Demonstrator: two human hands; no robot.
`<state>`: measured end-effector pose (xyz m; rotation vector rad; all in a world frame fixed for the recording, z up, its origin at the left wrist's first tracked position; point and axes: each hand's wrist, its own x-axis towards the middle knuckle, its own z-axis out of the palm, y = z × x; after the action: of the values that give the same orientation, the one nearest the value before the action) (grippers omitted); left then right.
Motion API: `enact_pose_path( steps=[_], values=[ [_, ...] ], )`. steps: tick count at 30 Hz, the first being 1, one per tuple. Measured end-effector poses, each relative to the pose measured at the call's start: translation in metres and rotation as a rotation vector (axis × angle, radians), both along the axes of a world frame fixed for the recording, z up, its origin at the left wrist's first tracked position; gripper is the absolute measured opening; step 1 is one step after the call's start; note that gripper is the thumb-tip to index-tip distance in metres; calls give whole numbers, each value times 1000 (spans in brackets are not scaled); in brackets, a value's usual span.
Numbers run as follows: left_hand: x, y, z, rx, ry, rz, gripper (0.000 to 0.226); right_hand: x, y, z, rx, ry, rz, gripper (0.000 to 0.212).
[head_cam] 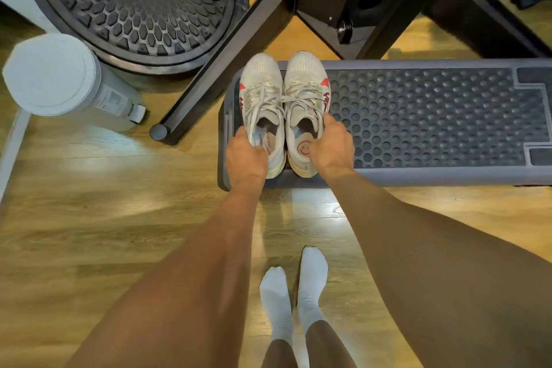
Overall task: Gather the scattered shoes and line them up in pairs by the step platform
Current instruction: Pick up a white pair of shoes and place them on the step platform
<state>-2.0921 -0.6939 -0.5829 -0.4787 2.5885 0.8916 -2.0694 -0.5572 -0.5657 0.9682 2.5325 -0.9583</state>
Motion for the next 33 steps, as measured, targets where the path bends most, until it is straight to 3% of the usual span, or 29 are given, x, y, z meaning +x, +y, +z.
enact_pose_path(
  steps=[4, 13, 21, 30, 33],
  values=[
    [4, -3, 1, -14, 22, 29, 38, -9, 7, 2, -31, -3, 35, 57],
    [-4, -2, 5, -57, 35, -142, 37, -1, 1, -2, 45, -50, -4, 47],
    [-9, -3, 11, 4, -129, -80, 46, -1, -1, 9, 65, -100, -36, 45],
    [-18, -9, 47, 31, -204, -48, 55, -17, -8, 55, 61, 37, 4, 55],
    [-19, -7, 55, 49, -139, -20, 55, -21, -14, 69, 38, 79, 45, 52]
  ],
)
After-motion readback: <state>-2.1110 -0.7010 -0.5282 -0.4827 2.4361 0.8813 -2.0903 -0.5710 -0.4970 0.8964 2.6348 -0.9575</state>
